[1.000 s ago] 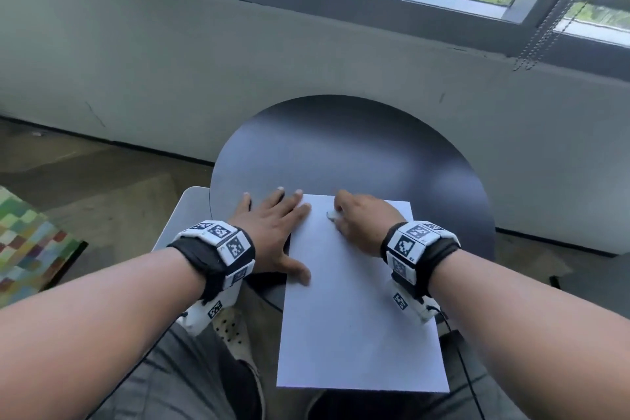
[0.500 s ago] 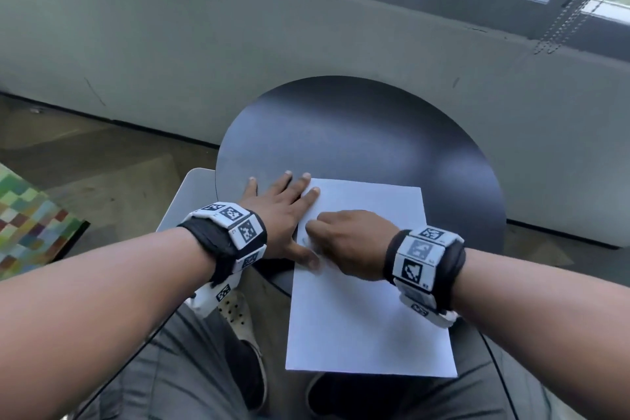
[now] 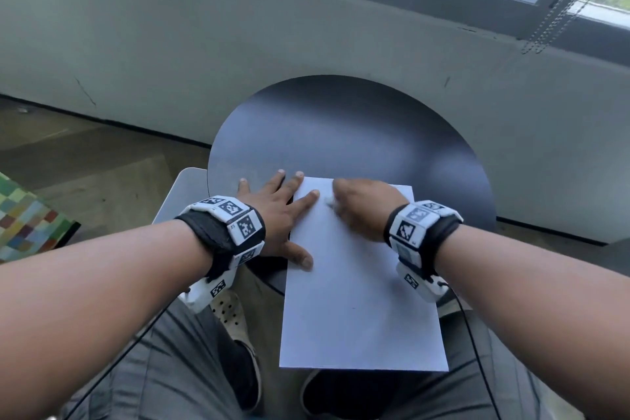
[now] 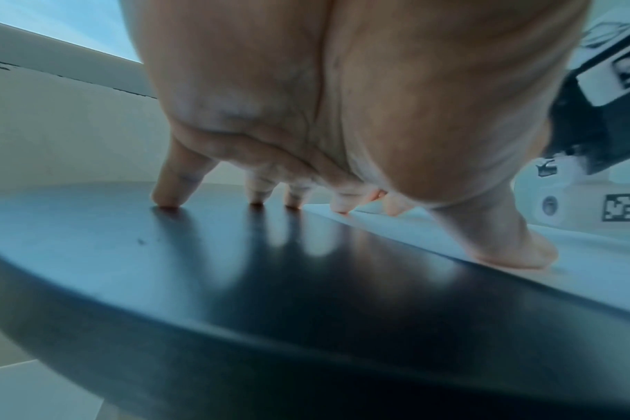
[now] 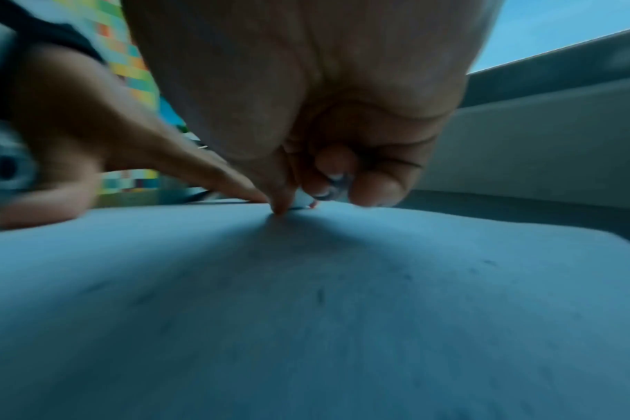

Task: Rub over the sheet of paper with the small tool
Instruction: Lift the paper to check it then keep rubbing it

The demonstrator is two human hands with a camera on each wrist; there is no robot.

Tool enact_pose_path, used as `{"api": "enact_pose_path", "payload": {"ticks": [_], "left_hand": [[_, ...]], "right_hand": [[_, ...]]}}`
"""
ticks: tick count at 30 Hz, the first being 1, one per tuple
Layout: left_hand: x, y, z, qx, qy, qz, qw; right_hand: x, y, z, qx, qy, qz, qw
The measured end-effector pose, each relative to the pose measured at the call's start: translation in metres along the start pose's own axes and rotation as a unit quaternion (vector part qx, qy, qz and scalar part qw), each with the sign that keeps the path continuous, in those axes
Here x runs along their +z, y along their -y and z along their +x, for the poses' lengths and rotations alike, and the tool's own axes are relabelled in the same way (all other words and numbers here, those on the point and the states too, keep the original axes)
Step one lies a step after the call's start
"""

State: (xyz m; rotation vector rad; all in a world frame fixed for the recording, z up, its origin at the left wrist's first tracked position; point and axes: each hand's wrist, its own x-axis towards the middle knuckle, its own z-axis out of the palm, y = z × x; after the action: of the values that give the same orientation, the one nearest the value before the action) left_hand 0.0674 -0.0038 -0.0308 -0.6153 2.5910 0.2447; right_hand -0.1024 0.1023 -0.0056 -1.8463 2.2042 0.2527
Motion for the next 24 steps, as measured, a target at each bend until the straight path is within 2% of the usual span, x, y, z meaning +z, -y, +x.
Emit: {"api": "enact_pose_path", "payload": {"ticks": [1, 2, 4, 6, 8, 9, 12, 13, 15, 18, 19, 20, 23, 24], "left_hand": [[0.000, 0.000, 0.000, -0.003, 0.002, 0.001, 1.000], [-0.001, -0.001, 0.001, -0.004, 0.005, 0.001, 1.000], [-0.001, -0.001, 0.000, -0.004, 0.008, -0.002, 1.000], [-0.001, -0.002, -0.001, 0.000, 0.007, -0.007, 1.000], [-0.002, -0.003, -0.003, 0.003, 0.009, -0.007, 1.000], [-0.002, -0.004, -0.004, 0.002, 0.010, -0.004, 1.000], [-0.003, -0.008, -0.003, -0.008, 0.013, 0.003, 1.000], [-0.004, -0.009, -0.004, -0.011, 0.014, 0.001, 1.000], [-0.006, -0.010, -0.005, -0.016, 0.014, -0.005, 1.000], [-0.008, -0.010, -0.007, -0.012, 0.021, -0.004, 1.000], [-0.009, -0.011, -0.008, -0.012, 0.024, -0.002, 1.000], [-0.010, -0.012, -0.008, -0.012, 0.026, -0.001, 1.000], [-0.012, -0.014, -0.007, -0.018, 0.029, 0.008, 0.999], [-0.012, -0.014, -0.007, -0.019, 0.028, 0.012, 0.999]], "right_hand": [[-0.001, -0.007, 0.006, 0.045, -0.010, 0.001, 0.999], [0.000, -0.007, 0.007, 0.053, -0.022, -0.005, 0.998], [0.005, 0.012, -0.005, -0.003, -0.028, -0.006, 1.000], [0.010, 0.033, -0.024, -0.103, 0.013, -0.004, 0.995], [0.010, 0.033, -0.029, -0.124, 0.024, 0.001, 0.992], [0.010, 0.024, -0.024, -0.102, 0.009, 0.001, 0.995], [0.004, -0.012, -0.005, 0.040, -0.025, 0.004, 0.999], [0.006, -0.014, -0.004, 0.052, -0.036, 0.002, 0.998], [0.009, 0.002, -0.013, 0.008, -0.038, 0.001, 0.999], [0.014, 0.034, -0.038, -0.128, 0.012, -0.001, 0.992], [0.013, 0.032, -0.038, -0.135, 0.019, 0.000, 0.991], [0.011, 0.024, -0.035, -0.113, 0.013, 0.002, 0.994], [0.003, -0.012, -0.012, 0.048, -0.017, 0.013, 0.999], [0.002, -0.017, -0.009, 0.069, -0.026, 0.008, 0.997]]}}
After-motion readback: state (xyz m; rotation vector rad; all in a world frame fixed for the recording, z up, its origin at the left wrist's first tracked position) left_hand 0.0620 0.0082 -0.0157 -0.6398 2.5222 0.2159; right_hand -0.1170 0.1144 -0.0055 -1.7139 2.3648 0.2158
